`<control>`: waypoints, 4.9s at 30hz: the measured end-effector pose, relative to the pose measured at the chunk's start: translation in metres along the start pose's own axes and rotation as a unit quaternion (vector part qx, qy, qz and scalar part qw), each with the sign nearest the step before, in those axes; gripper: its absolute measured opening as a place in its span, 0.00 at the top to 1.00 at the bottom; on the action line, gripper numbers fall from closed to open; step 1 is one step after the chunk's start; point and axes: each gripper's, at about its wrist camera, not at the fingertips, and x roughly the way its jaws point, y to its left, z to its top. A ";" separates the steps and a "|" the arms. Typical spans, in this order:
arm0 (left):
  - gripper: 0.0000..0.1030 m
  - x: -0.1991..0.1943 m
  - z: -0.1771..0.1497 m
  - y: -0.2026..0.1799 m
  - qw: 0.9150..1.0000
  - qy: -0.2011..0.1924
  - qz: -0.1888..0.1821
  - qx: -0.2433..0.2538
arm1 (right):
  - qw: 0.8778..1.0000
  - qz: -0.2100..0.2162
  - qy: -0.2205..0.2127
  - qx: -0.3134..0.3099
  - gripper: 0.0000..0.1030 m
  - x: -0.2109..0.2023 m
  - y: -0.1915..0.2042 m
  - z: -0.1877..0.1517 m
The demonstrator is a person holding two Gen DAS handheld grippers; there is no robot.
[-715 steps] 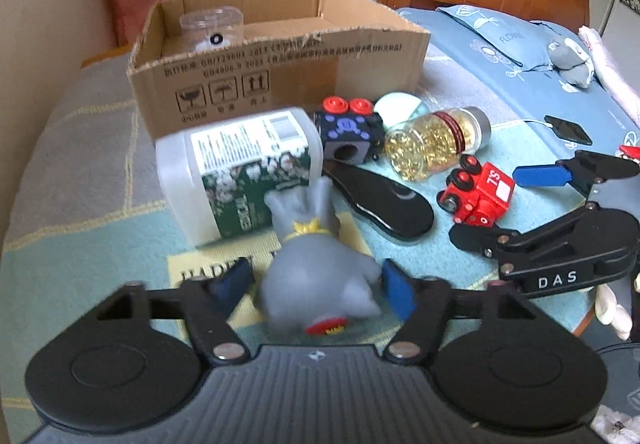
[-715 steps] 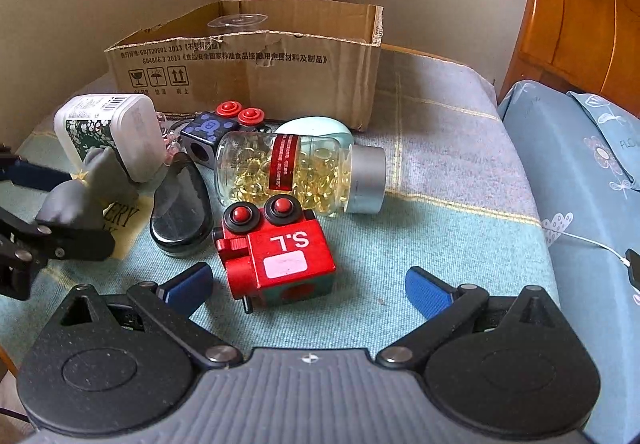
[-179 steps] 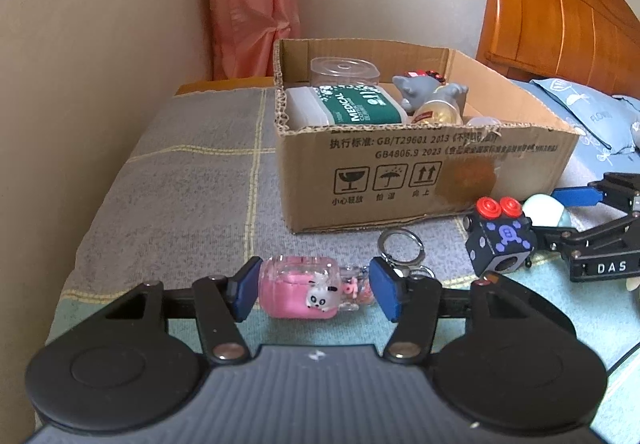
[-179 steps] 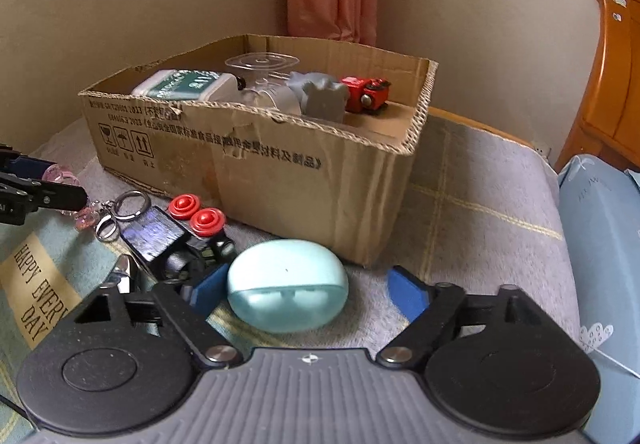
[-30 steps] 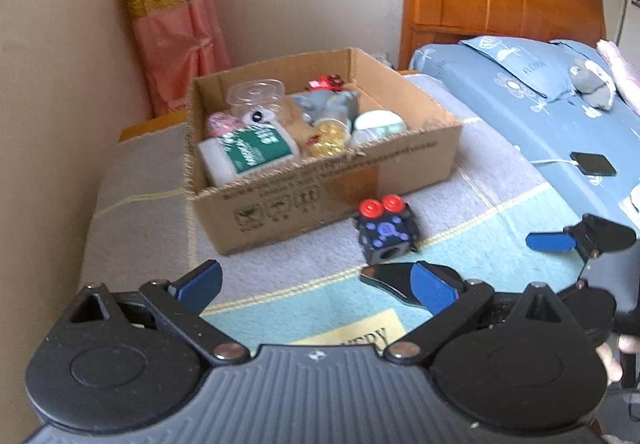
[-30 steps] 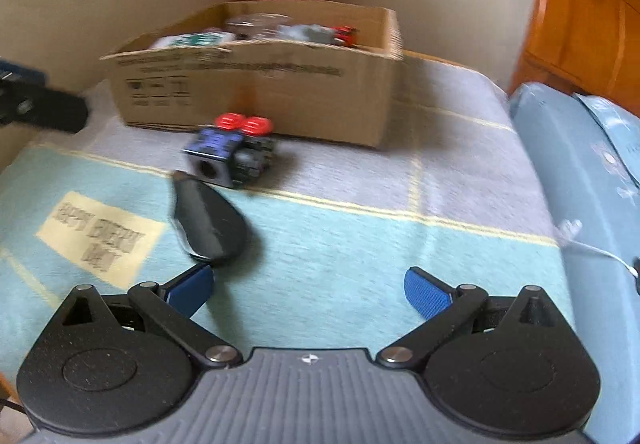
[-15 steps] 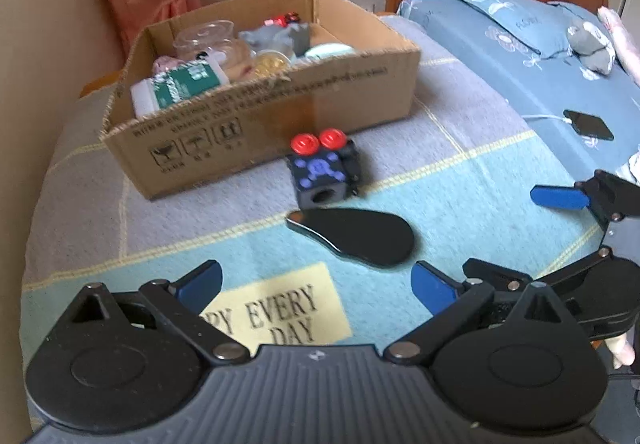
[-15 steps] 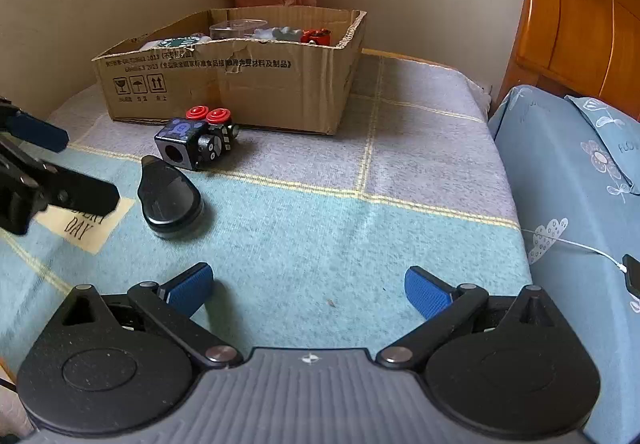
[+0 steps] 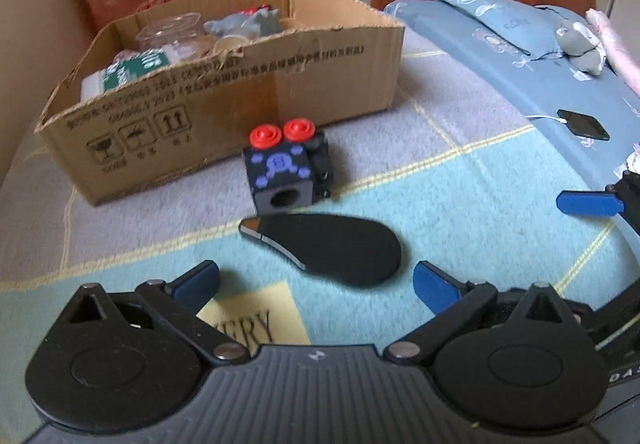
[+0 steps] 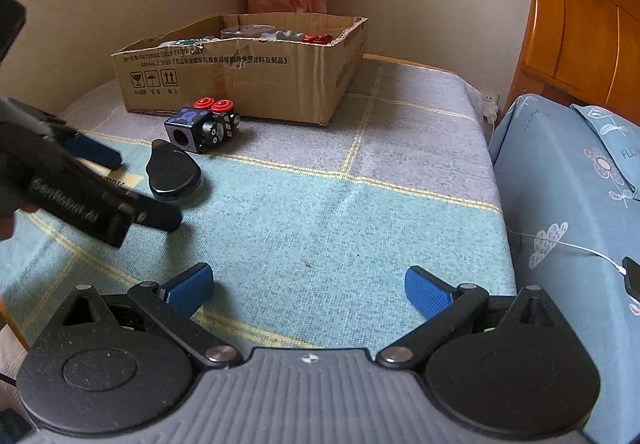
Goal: Organize rigid objects
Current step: 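Move both grippers back toward the black paddle and black fidget cube, then close left gripper on the black paddle-shaped object and lift it, then grasp black fidget cube with right gripper while left holds the black paddle, then carry paddle with left and fidget cube with right into the box, open both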
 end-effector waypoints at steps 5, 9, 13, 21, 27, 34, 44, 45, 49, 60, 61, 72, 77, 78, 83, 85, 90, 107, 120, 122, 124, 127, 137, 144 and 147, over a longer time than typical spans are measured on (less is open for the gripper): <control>0.01 0.006 0.005 0.000 1.000 -0.008 -0.008 0.009 | 1.000 0.000 0.000 0.001 0.00 0.001 -0.001 0.000; 0.04 0.007 0.006 -0.001 1.000 -0.014 -0.014 0.014 | 1.000 -0.004 0.000 0.004 0.00 0.003 -0.001 0.001; 0.18 0.004 0.008 -0.001 1.000 -0.021 -0.017 0.016 | 1.000 -0.006 0.002 0.005 0.00 0.002 -0.001 0.001; 0.33 -0.002 0.005 0.002 0.999 -0.024 -0.015 0.014 | 1.000 -0.012 0.006 0.011 0.00 0.003 0.001 0.002; 0.07 0.001 0.003 0.010 1.000 -0.009 -0.019 0.020 | 1.000 -0.015 0.009 0.013 0.00 0.002 0.001 0.003; 0.01 0.008 0.009 0.022 0.993 -0.009 -0.072 0.091 | 1.000 -0.017 0.010 0.013 0.00 0.003 0.001 0.004; 0.14 0.008 0.015 0.017 0.991 -0.016 -0.084 0.104 | 1.000 -0.016 0.011 0.013 0.00 0.003 0.001 0.004; 0.13 0.007 0.013 0.016 0.992 -0.014 -0.080 0.101 | 1.000 -0.016 0.011 0.013 0.00 0.004 0.001 0.004; 0.14 0.001 0.008 0.017 0.995 -0.007 -0.060 0.075 | 1.000 -0.017 0.012 0.014 0.00 0.004 0.001 0.005; 0.14 -0.017 -0.013 0.053 0.998 0.009 0.032 -0.046 | 0.999 -0.019 0.024 0.012 0.00 0.011 0.011 0.013; 0.14 -0.018 -0.015 0.059 0.997 0.009 0.040 -0.059 | 0.999 -0.018 0.025 0.011 0.00 0.012 0.013 0.014; 0.14 -0.020 -0.020 0.102 0.987 0.007 0.095 -0.129 | 0.999 0.010 0.031 -0.020 0.00 0.039 0.045 0.041; 0.14 -0.020 -0.022 0.115 0.985 0.004 0.103 -0.141 | 0.999 0.023 0.028 -0.032 0.00 0.060 0.067 0.061; 0.13 -0.020 -0.022 0.118 0.984 0.004 0.105 -0.143 | 0.999 0.023 0.025 -0.031 0.00 0.065 0.071 0.066; 0.14 -0.023 -0.026 0.128 0.983 0.002 0.109 -0.149 | 1.000 0.017 0.009 -0.025 0.00 0.086 0.087 0.084; 0.14 -0.025 -0.028 0.130 0.982 0.000 0.111 -0.150 | 1.000 0.013 0.005 -0.020 0.00 0.093 0.090 0.089; 0.13 -0.025 -0.029 0.130 0.983 -0.003 0.111 -0.146 | 1.000 -0.005 0.000 -0.001 0.00 0.105 0.093 0.101; 0.12 -0.031 -0.035 0.116 0.991 -0.006 0.083 -0.106 | 0.997 -0.057 0.004 0.049 0.00 0.086 0.043 0.081; 0.10 -0.028 -0.034 0.118 0.996 -0.020 0.061 -0.055 | 1.000 -0.010 0.001 0.003 0.00 0.096 0.055 0.093; 0.13 -0.028 -0.033 0.119 0.997 -0.018 0.054 -0.057 | 1.000 -0.005 0.000 -0.005 0.01 0.098 0.057 0.096; 0.13 -0.028 -0.033 0.119 0.997 -0.015 0.053 -0.055 | 1.000 0.002 -0.001 -0.008 0.07 0.098 0.057 0.099; 0.13 -0.028 -0.031 0.118 0.997 -0.009 0.054 -0.050 | 1.000 0.012 0.001 -0.021 0.25 0.094 0.057 0.101; 0.13 -0.038 -0.016 0.111 0.999 0.005 0.043 -0.026 | 0.998 0.020 0.017 -0.057 0.46 0.080 0.055 0.101; 0.13 -0.065 0.008 0.106 1.000 -0.017 0.022 -0.002 | 0.997 0.049 0.017 -0.064 0.46 0.052 0.049 0.105; 0.13 -0.074 0.027 0.103 0.999 -0.028 0.017 0.014 | 0.995 0.057 0.005 -0.078 0.46 0.034 0.047 0.112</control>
